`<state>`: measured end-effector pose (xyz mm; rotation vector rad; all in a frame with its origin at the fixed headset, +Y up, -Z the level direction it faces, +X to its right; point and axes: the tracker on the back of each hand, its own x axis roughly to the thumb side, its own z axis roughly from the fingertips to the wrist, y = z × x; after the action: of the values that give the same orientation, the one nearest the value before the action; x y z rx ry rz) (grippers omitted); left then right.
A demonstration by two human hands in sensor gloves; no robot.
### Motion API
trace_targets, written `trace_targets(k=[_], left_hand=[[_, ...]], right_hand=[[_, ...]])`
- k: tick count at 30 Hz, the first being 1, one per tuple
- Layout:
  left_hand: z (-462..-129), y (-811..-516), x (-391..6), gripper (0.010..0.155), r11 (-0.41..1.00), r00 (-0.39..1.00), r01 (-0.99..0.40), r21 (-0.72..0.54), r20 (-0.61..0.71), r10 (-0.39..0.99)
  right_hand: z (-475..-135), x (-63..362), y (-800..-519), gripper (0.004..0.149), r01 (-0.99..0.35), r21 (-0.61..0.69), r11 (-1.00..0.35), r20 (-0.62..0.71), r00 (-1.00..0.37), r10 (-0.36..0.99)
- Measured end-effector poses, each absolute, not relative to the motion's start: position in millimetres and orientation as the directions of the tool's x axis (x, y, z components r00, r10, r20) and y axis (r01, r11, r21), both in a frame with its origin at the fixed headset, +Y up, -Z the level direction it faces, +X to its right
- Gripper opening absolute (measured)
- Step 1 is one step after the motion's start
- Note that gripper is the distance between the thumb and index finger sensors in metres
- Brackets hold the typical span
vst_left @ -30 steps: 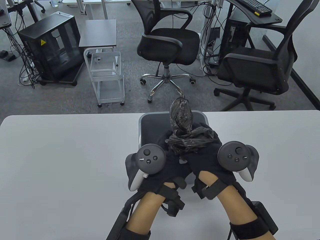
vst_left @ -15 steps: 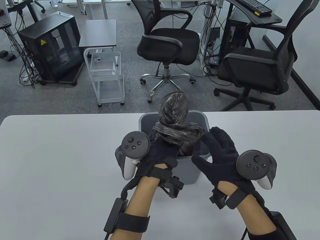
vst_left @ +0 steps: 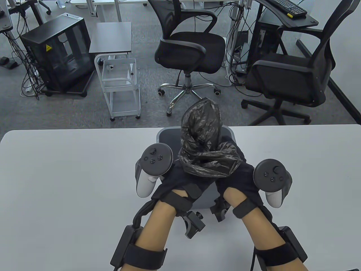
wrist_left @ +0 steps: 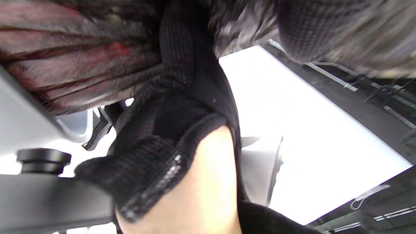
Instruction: Twist garbage bag top to tighten it
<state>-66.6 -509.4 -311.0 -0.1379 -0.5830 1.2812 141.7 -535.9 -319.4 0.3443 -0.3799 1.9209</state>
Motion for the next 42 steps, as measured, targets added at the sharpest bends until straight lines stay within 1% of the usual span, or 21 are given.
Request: trace_targets(k=[2, 4, 7, 8, 10, 11, 12, 14, 18, 20, 22, 24, 27, 28, 31, 35, 37, 39, 42], left_hand=[[-305.8, -506.2, -82.5, 0.087, 0.306, 0.180, -0.890, -0.337, 0.356, 0.917], [-300.4, -504.7, -97.0, 0.088, 0.335, 0.227, -0.907, -0.257, 0.372, 0.900], [-294.1, -508.2, -108.6, 0.091, 0.448, 0.365, -0.877, -0.176, 0.363, 0.857], [-294.0, -510.2, -107.5, 0.092, 0.498, 0.415, -0.848, -0.182, 0.356, 0.837], [-295.6, -516.5, -95.6, 0.098, 0.625, 0.546, -0.743, -0.238, 0.325, 0.772], [-296.3, -518.0, -89.8, 0.101, 0.650, 0.570, -0.720, -0.243, 0.327, 0.754], [-296.8, -518.8, -83.2, 0.103, 0.665, 0.583, -0.713, -0.222, 0.337, 0.739], [-298.6, -516.9, -68.1, 0.105, 0.674, 0.595, -0.725, -0.140, 0.366, 0.716], [-298.7, -507.9, -52.0, 0.102, 0.714, 0.657, -0.700, -0.018, 0.375, 0.654], [-296.9, -503.1, -50.9, 0.094, 0.697, 0.656, -0.716, 0.045, 0.387, 0.648], [-293.8, -499.7, -52.3, 0.082, 0.678, 0.660, -0.727, 0.110, 0.384, 0.646], [-291.8, -498.2, -56.9, 0.066, 0.633, 0.646, -0.753, 0.177, 0.376, 0.664], [-289.7, -498.7, -62.8, 0.044, 0.584, 0.603, -0.791, 0.182, 0.391, 0.695], [-288.1, -499.5, -65.2, 0.041, 0.568, 0.584, -0.805, 0.171, 0.395, 0.709], [-285.5, -503.5, -73.6, 0.040, 0.570, 0.562, -0.815, 0.106, 0.387, 0.731], [-281.6, -523.5, -91.1, 0.040, 0.486, 0.464, -0.874, 0.017, 0.327, 0.823], [-279.9, -540.9, -99.6, 0.040, 0.394, 0.366, -0.918, -0.049, 0.283, 0.887], [-276.8, -563.4, -103.9, 0.039, 0.291, 0.266, -0.953, -0.078, 0.233, 0.935], [-273.6, -591.1, -103.0, 0.039, 0.253, 0.233, -0.964, -0.086, 0.195, 0.953]], right_hand=[[-321.3, 144.9, -533.8, 0.046, -0.947, -0.102, -0.306, 0.392, -0.321, 0.862], [-322.9, 148.7, -531.7, 0.045, -0.959, -0.100, -0.267, 0.376, -0.285, 0.882], [-323.9, 153.3, -529.3, 0.045, -0.976, -0.096, -0.196, 0.359, -0.218, 0.908], [-324.0, 153.5, -528.4, 0.045, -0.977, -0.096, -0.190, 0.356, -0.212, 0.910], [-322.4, 150.8, -525.0, 0.045, -0.981, -0.071, -0.180, 0.351, -0.194, 0.916], [-321.2, 148.9, -523.4, 0.045, -0.983, -0.059, -0.176, 0.354, -0.186, 0.917], [-319.5, 146.4, -521.3, 0.046, -0.984, -0.041, -0.174, 0.360, -0.177, 0.916], [-313.7, 140.9, -515.3, 0.046, -0.983, -0.002, -0.183, 0.381, -0.169, 0.909], [-302.8, 134.7, -502.9, 0.048, -0.963, 0.090, -0.254, 0.392, -0.200, 0.898], [-298.6, 136.1, -496.4, 0.048, -0.952, 0.101, -0.289, 0.403, -0.226, 0.887], [-293.2, 133.9, -491.7, 0.049, -0.937, 0.161, -0.309, 0.405, -0.223, 0.887], [-287.1, 130.0, -487.8, 0.049, -0.920, 0.188, -0.343, 0.416, -0.242, 0.877], [-279.9, 126.5, -484.0, 0.052, -0.908, 0.184, -0.376, 0.455, -0.260, 0.851], [-277.7, 126.5, -483.9, 0.054, -0.903, 0.192, -0.384, 0.464, -0.261, 0.847], [-271.3, 129.5, -489.8, 0.061, -0.897, 0.235, -0.374, 0.482, -0.227, 0.846], [-257.0, 143.6, -511.2, 0.071, -0.904, 0.231, -0.360, 0.487, -0.212, 0.847], [-251.3, 153.1, -526.9, 0.075, -0.894, 0.251, -0.372, 0.484, -0.217, 0.848], [-247.5, 161.1, -549.9, 0.079, -0.883, 0.281, -0.375, 0.452, -0.223, 0.863], [-246.8, 164.8, -586.6, 0.088, -0.864, 0.353, -0.360, 0.410, -0.203, 0.889]])
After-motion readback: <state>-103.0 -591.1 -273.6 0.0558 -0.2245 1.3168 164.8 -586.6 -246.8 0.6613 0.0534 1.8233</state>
